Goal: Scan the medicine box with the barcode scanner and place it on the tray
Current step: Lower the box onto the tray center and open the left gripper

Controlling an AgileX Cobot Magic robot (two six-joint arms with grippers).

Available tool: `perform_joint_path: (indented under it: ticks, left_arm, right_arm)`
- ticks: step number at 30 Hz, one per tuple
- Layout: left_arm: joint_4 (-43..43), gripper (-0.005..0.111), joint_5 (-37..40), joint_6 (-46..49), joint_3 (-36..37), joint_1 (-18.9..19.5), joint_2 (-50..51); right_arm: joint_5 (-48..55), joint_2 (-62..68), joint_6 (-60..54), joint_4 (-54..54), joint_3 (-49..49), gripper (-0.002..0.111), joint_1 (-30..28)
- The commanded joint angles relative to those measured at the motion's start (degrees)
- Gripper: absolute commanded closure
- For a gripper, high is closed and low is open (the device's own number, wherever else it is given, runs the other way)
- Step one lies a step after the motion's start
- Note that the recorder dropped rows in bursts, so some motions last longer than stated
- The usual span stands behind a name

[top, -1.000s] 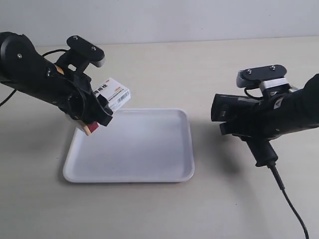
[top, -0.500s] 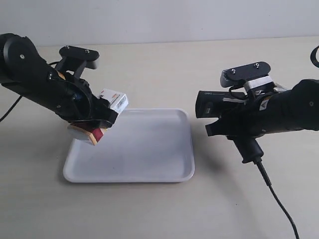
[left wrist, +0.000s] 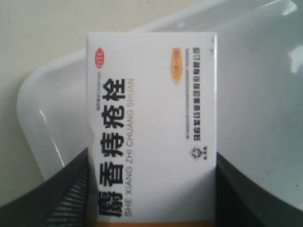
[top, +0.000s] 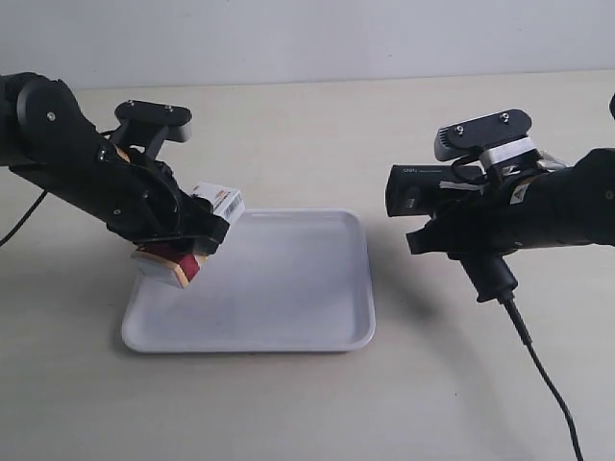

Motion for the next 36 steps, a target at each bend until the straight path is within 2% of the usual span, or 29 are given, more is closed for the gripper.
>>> perform_joint_path:
  ticks: [1, 4, 7, 11, 13, 17, 19, 21, 24, 26, 30, 32, 36]
  left_arm:
    - [-1.65, 0.107, -1.52, 5.06, -0.34, -0.22, -0.60]
    - [-2.12, 0.107, -2.15, 11.17, -0.34, -0.35, -0.60]
    - [-4.09, 0.107, -3.49, 18.45, -0.34, -2.31, -0.12]
    - [-6.56, 0.107, -7.04, 28.38, -0.34, -9.34, 2.06]
    - [-6.10, 0.107, -8.75, 28.70, -0.34, -11.58, 3.69]
    - [-5.86, 0.106, -11.78, 28.70, -0.34, -12.12, 7.71]
    - [-5.74, 0.093, -11.99, 28.70, -0.34, -12.12, 9.31]
    - [-5.74, 0.074, -11.99, 28.70, -0.34, -12.12, 10.13]
    - [-5.74, 0.044, -11.81, 28.70, -0.34, -12.12, 10.13]
    - [-5.74, 0.029, -11.74, 28.70, -0.34, -12.12, 9.86]
    - [-5.60, 0.009, -11.74, 28.70, -0.34, -12.12, 7.70]
    - [-4.66, 0.001, -11.74, 28.70, -0.34, -12.12, 5.59]
    - [-4.14, 0.001, -10.01, 28.30, -0.34, -12.12, -1.05]
  right_arm:
    - [-2.05, 0.03, -0.92, -0.35, -0.20, 0.108, -2.10]
    - [-2.05, 0.03, -0.69, 2.30, -0.20, 0.108, -4.93]
    - [-1.94, 0.11, -0.69, 4.23, -0.20, 0.108, -7.58]
    - [-2.66, 2.36, -0.69, 4.36, -0.20, 0.108, -8.40]
    - [-3.00, 4.19, -0.69, 4.36, -0.20, 0.108, -8.40]
    - [-3.42, 4.99, -0.69, 4.36, -0.20, 0.108, -8.40]
    - [-3.42, 4.99, -0.69, 4.36, -0.20, 0.108, -8.40]
    - [-3.42, 5.27, -0.69, 4.36, -0.20, 0.108, -8.20]
    - [-3.56, 7.72, -0.69, 5.15, -0.20, 0.098, -8.20]
    - [-4.30, 8.72, -0.69, 5.15, -0.20, 0.090, -8.20]
    - [-4.59, 8.72, -0.69, 5.15, -0.20, 0.074, -8.20]
    - [-4.59, 8.72, -0.29, 5.15, -0.20, 0.060, -8.20]
    - [-4.72, 8.35, 2.20, 5.49, -0.20, 0.030, -8.20]
